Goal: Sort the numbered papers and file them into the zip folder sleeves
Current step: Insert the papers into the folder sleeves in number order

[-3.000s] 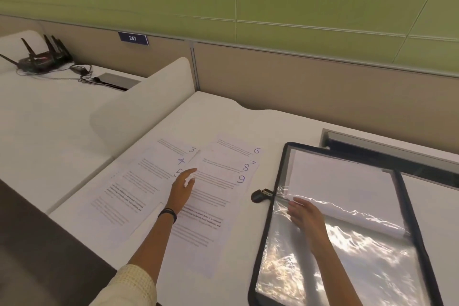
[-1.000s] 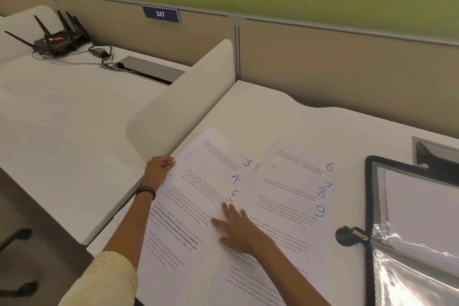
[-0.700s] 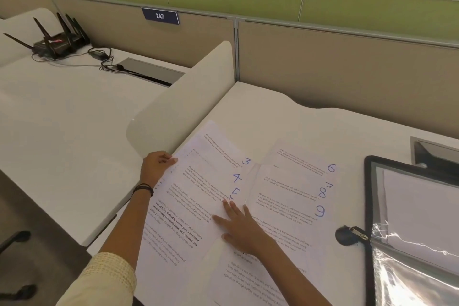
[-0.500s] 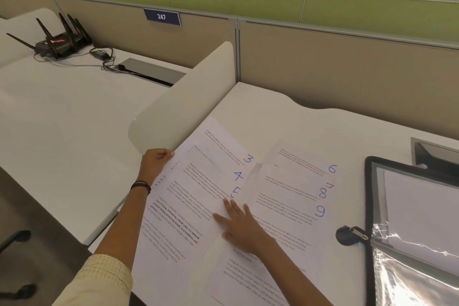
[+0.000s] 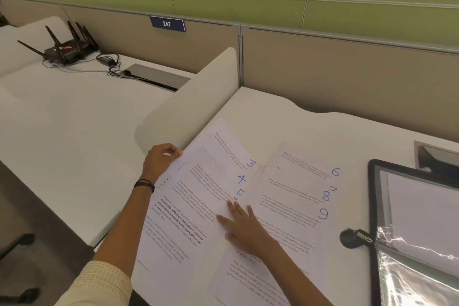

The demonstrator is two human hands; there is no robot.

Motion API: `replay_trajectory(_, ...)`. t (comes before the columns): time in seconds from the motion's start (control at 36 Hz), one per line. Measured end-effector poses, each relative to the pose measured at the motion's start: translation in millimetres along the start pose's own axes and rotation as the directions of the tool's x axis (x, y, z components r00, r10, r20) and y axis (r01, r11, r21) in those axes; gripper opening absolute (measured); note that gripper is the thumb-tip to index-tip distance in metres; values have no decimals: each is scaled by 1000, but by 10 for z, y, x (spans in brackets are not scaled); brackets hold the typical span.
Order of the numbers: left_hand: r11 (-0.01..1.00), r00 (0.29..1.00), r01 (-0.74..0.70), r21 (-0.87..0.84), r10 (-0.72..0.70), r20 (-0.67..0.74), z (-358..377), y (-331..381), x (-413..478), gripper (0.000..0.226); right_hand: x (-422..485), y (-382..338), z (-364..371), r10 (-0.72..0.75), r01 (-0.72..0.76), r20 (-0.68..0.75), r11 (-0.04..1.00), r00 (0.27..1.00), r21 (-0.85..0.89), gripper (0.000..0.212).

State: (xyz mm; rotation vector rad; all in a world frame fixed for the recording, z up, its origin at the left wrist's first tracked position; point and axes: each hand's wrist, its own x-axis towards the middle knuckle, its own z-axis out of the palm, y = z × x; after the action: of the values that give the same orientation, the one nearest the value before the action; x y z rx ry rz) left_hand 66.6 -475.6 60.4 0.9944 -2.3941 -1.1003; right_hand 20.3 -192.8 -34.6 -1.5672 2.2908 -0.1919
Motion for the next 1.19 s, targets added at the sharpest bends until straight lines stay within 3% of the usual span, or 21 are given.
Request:
replay_trajectory(0.28,1000,986,-4,-5,3,-165,-25,152,-57,14,-17,4,-6,3,-3,7,1000,1000,-6,53)
replay_trajectory(0.5,974,948,-208,88,223,-227,-123,427,-152,14,4,28,-12,8,-7,31,1000,999,-24,53)
replay_trajectory(0.64,888,854,-375,267,443,-272,-152,606,-259,15,13,48,39,-14,14,-4,1000,1000,5,51)
replay_trajectory(0.78,744,696,-513,428,652,-301,-207,858,-405,14,-94,104,13,8,13,-162,992,987,126,61)
replay_trajectory(0.83,686,644,-535,494,709,-287,-247,947,-449,16,-162,121,-29,22,14,-221,987,975,159,50)
replay_trajectory(1.08,580,556,-584,568,795,-242,-389,1317,-701,30,-543,291,-177,150,-23,-387,949,910,314,48)
replay_trajectory(1.19,556,526,-619,554,818,-234,-373,1512,-857,26,-779,400,-273,227,-33,-432,911,873,412,46)
